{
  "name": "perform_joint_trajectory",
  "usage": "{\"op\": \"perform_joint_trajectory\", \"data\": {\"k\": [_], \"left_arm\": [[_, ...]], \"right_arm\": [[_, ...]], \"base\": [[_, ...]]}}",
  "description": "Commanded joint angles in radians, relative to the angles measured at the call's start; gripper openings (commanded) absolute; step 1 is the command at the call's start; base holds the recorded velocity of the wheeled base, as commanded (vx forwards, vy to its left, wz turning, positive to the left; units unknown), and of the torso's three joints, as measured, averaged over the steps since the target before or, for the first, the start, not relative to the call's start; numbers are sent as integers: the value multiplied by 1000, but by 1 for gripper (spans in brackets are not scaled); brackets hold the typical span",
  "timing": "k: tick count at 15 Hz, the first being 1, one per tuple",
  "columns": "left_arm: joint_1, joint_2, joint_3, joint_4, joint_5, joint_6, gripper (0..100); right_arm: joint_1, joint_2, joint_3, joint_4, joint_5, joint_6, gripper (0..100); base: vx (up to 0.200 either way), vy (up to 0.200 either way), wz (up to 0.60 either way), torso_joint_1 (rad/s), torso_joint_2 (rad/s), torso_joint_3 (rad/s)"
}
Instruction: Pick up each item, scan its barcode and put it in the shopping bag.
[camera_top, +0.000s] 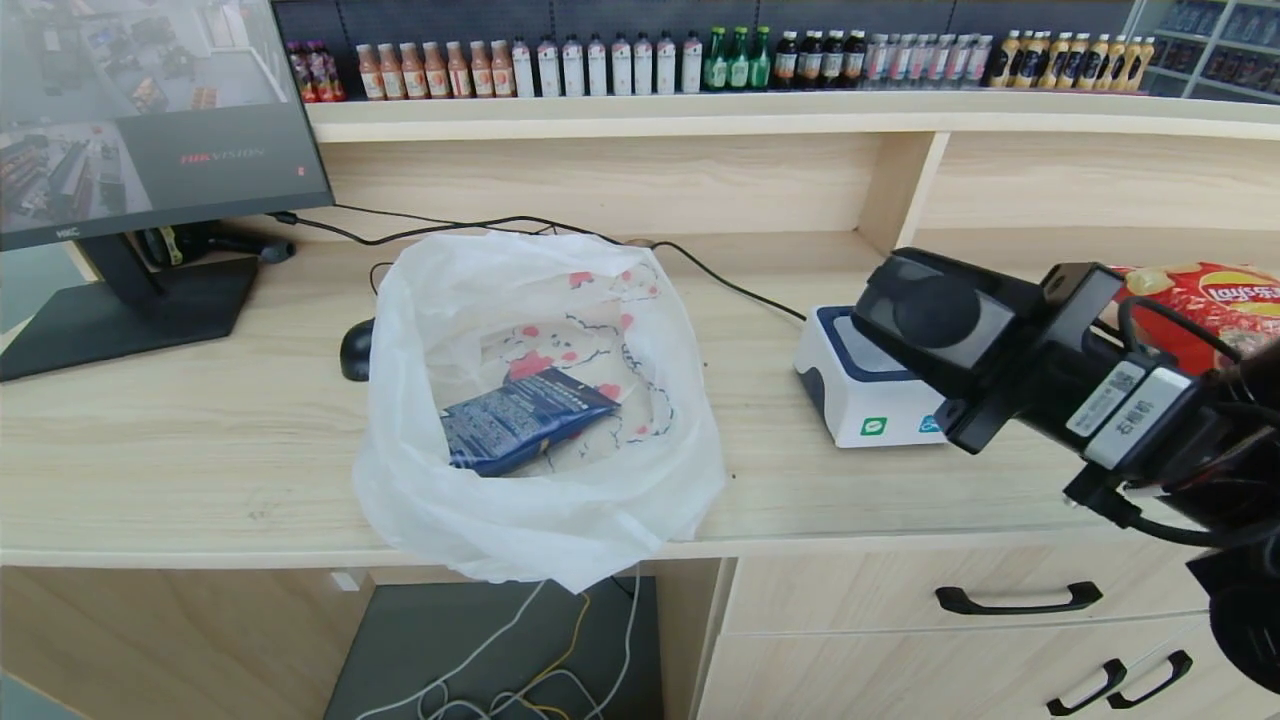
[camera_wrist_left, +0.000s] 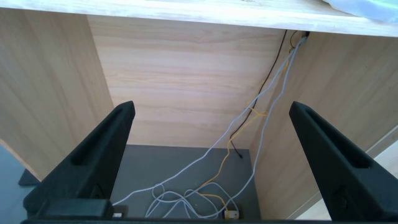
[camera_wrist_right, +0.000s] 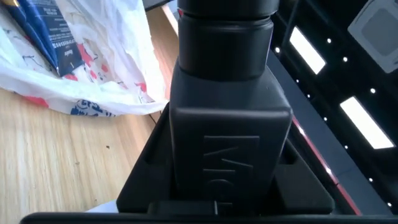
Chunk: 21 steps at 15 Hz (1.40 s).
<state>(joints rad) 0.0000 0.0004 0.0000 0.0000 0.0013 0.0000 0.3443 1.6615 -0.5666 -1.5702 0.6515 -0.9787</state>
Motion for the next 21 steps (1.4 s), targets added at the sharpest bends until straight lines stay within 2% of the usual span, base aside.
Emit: {"op": "perform_joint_trajectory", "data": {"k": [1,2,4,6,7,8,10,12,13,16,19,21], "left_arm": [[0,0,0,0,0,0,100],[0,0,0,0,0,0,100],[0,0,0,0,0,0,100],[-2,0,0,0,0,0,100],[0,0,0,0,0,0,100],[0,0,0,0,0,0,100],[-2,0,0,0,0,0,100],[0,0,0,0,0,0,100],[0,0,0,0,0,0,100],[-2,0,0,0,0,0,100],[0,0,0,0,0,0,100],[0,0,0,0,0,0,100]], "right_arm": [[5,-89,20,-1,-30,40,0],[9,-111,25,-1,-56,61,0],[62,-209,74,-1,-236,218,0],[191,-244,125,-1,-392,338,0],[200,-252,134,-1,-415,364,0],[211,-275,171,-1,-464,469,0],[199,-292,212,-1,-486,583,0],[191,-302,255,-1,-549,686,0],[194,-313,283,-1,-612,735,0],[217,-310,278,-1,-688,798,0],[269,-312,329,-1,-757,853,0],[269,-307,355,-1,-759,856,0]], "base": [[0,0,0,0,0,0],[0,0,0,0,0,0],[0,0,0,0,0,0],[0,0,0,0,0,0],[0,0,0,0,0,0],[0,0,0,0,0,0],[0,0,0,0,0,0],[0,0,0,0,0,0],[0,0,0,0,0,0],[0,0,0,0,0,0],[0,0,0,0,0,0],[0,0,0,0,0,0]]}}
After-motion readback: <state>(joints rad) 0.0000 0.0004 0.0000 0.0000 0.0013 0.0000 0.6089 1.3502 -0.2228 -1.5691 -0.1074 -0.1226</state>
